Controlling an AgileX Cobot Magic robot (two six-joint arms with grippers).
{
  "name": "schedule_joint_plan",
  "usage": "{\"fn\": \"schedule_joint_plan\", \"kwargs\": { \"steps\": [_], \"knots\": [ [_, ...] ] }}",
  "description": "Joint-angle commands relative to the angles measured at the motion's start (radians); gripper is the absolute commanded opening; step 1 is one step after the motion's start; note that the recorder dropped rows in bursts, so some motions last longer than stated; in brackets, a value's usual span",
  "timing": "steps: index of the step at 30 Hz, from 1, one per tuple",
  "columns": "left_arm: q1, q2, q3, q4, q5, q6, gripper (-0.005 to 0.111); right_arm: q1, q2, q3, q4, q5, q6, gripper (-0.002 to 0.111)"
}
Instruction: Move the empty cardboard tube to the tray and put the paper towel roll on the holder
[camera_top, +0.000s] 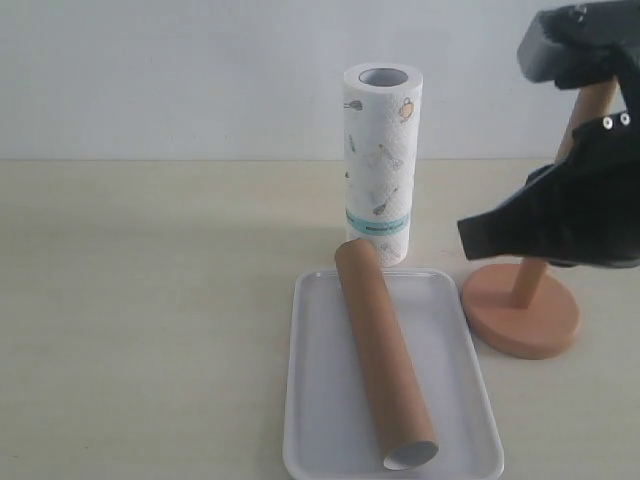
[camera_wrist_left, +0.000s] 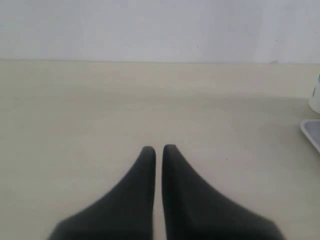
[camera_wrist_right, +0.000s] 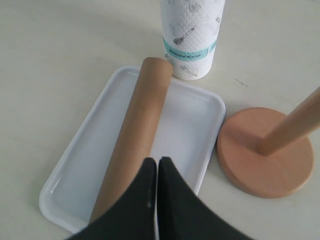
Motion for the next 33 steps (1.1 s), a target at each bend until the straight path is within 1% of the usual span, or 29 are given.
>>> {"fn": "schedule_joint_plan", "kwargs": {
  "steps": [1, 6, 9, 11, 14, 15, 17, 19, 23, 25, 30, 33],
  "knots": [
    [0.002, -0.003, 0.004, -0.008, -0.006, 0.003, 0.004, -0.003, -0.002, 0.038, -0.002, -0.026, 0.005, 0.0],
    [0.002, -0.003, 0.004, -0.008, -0.006, 0.003, 0.004, -0.003, -0.004, 0.049, 0.022, -0.019, 0.021, 0.0],
    [0.002, -0.003, 0.004, -0.008, -0.006, 0.003, 0.004, -0.003, -0.004, 0.103, 0.036, -0.064, 0.021, 0.0],
    [0.002, -0.003, 0.004, -0.008, -0.006, 0.003, 0.004, -0.003, -0.004, 0.189, 0.036, -0.162, 0.018, 0.0],
    [0.002, -0.003, 0.004, -0.008, -0.006, 0.003, 0.004, -0.003, -0.014, 0.362, 0.039, -0.392, 0.022, 0.0],
    [0.002, -0.003, 0.004, -0.008, -0.006, 0.003, 0.004, -0.003, -0.016, 0.399, 0.039, -0.441, 0.022, 0.0],
    [0.002, -0.003, 0.004, -0.008, -0.006, 0.003, 0.004, -0.003, -0.068, 0.506, 0.039, -0.551, 0.033, 0.0],
    [0.002, -0.003, 0.004, -0.008, -0.006, 0.003, 0.004, -0.003, -0.132, 0.581, 0.039, -0.586, 0.038, 0.0],
    [0.002, -0.003, 0.004, -0.008, -0.006, 0.003, 0.004, -0.005, -0.327, 0.693, 0.039, -0.59, 0.065, 0.0],
    [0.002, -0.003, 0.004, -0.008, -0.006, 0.003, 0.004, -0.047, -0.458, 0.734, 0.039, -0.593, 0.07, 0.0],
    [0.002, -0.003, 0.004, -0.008, -0.006, 0.003, 0.004, -0.179, -0.661, 0.808, 0.039, -0.589, 0.095, 0.0],
    [0.002, -0.003, 0.004, -0.008, -0.006, 0.003, 0.004, -0.225, -0.772, 0.823, 0.039, -0.59, 0.095, 0.0]
  ]
}}
